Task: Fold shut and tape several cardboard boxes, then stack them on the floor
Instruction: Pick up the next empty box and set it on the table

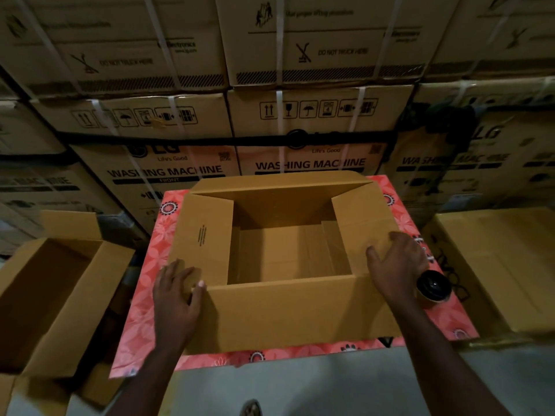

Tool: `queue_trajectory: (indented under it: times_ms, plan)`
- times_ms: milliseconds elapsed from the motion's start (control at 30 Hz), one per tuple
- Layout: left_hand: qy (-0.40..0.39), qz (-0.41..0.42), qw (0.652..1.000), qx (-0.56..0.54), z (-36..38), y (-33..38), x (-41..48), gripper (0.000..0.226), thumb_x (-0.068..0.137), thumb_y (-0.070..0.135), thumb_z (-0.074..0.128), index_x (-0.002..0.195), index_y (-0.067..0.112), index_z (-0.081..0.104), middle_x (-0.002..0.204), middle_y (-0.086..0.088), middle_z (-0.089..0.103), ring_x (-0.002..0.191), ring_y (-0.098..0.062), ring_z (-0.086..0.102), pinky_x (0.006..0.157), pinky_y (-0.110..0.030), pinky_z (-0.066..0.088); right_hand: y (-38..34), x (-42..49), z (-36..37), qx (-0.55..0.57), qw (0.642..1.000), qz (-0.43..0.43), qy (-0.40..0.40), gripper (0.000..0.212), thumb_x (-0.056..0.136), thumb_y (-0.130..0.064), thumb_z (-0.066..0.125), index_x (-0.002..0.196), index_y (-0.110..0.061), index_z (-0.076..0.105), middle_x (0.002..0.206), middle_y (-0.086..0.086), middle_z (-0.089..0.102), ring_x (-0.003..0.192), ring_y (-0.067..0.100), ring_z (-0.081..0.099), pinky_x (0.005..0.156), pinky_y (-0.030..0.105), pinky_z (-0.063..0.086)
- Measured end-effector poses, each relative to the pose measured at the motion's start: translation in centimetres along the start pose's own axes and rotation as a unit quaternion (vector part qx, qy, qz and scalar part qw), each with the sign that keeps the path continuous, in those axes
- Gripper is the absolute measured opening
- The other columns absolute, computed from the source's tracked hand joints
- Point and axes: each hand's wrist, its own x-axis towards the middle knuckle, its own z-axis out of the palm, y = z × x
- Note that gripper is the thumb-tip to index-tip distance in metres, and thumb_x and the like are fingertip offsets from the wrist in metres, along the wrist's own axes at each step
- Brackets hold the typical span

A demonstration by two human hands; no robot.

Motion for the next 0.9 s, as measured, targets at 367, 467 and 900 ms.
queue_trajectory:
  times_ms: [367, 467, 900]
  plan:
    - [-0.054, -0.086, 0.993, -0.066, -1.8, 1.0, 5.0, 0.07, 0.1, 0.028, 0.061, 0.159, 0.014, 0.025, 0.152, -0.019, 0.043, 0.136, -0.041, 0.044, 0.107, -0.058, 0.039, 1.8, 1.9, -1.7, 0.136, 0.979, 0.1, -0.117, 0.05, 0.1, -0.042, 0.058, 0.139, -0.01, 0.053, 0.135, 0.02, 0.061, 0.122, 0.042, 0.057, 0.099, 0.046, 0.044]
    - [-0.056, -0.083, 0.993, -0.061, -1.6, 0.8, 4.6, 0.07, 0.101, 0.027, 0.059, 0.159, 0.016, 0.023, 0.153, -0.018, 0.043, 0.135, -0.04, 0.045, 0.106, -0.057, 0.04, 1.7, 1.6, -1.8, 0.127, 0.977, 0.097, -0.139, 0.058, 0.095, -0.049, 0.063, 0.139, -0.013, 0.051, 0.135, 0.016, 0.06, 0.121, 0.04, 0.057, 0.099, 0.046, 0.045]
    - [-0.068, -0.141, 0.984, -0.079, -3.0, 1.5, 3.9, 0.068, 0.098, 0.012, 0.061, 0.158, 0.015, 0.028, 0.153, -0.018, 0.043, 0.136, -0.042, 0.043, 0.109, -0.056, 0.036, 2.3, 2.2, -3.1, 0.043, 0.968, 0.058, -0.24, 0.083, 0.08, -0.038, 0.084, 0.142, -0.007, 0.039, 0.138, 0.018, 0.054, 0.124, 0.037, 0.054, 0.097, 0.042, 0.045]
